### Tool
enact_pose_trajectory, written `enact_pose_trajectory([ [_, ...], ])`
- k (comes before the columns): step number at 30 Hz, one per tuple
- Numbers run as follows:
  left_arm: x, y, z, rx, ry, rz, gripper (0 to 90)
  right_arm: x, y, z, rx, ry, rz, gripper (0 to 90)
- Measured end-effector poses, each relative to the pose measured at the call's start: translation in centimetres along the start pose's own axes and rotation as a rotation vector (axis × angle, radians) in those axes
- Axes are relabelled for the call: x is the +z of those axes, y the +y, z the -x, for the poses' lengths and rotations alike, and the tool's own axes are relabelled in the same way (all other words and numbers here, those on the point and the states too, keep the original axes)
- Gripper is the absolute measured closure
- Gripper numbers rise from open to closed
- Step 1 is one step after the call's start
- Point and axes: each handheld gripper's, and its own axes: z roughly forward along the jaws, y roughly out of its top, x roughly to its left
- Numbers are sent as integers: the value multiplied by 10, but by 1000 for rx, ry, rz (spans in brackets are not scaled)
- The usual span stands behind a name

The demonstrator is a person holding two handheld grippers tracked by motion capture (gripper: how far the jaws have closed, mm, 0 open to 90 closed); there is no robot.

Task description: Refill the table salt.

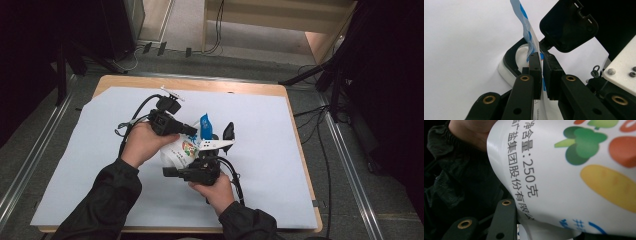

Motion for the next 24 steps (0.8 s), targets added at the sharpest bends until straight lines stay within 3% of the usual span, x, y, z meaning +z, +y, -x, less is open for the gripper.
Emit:
enact_pose_trajectory([
  [7, 0, 0, 1, -1, -4, 3, 846, -1, 1, 1, 11, 15, 2, 690],
  [24, -1, 1, 2, 20, 20, 4, 883, 0, 2, 0, -7, -12, -8, 690],
])
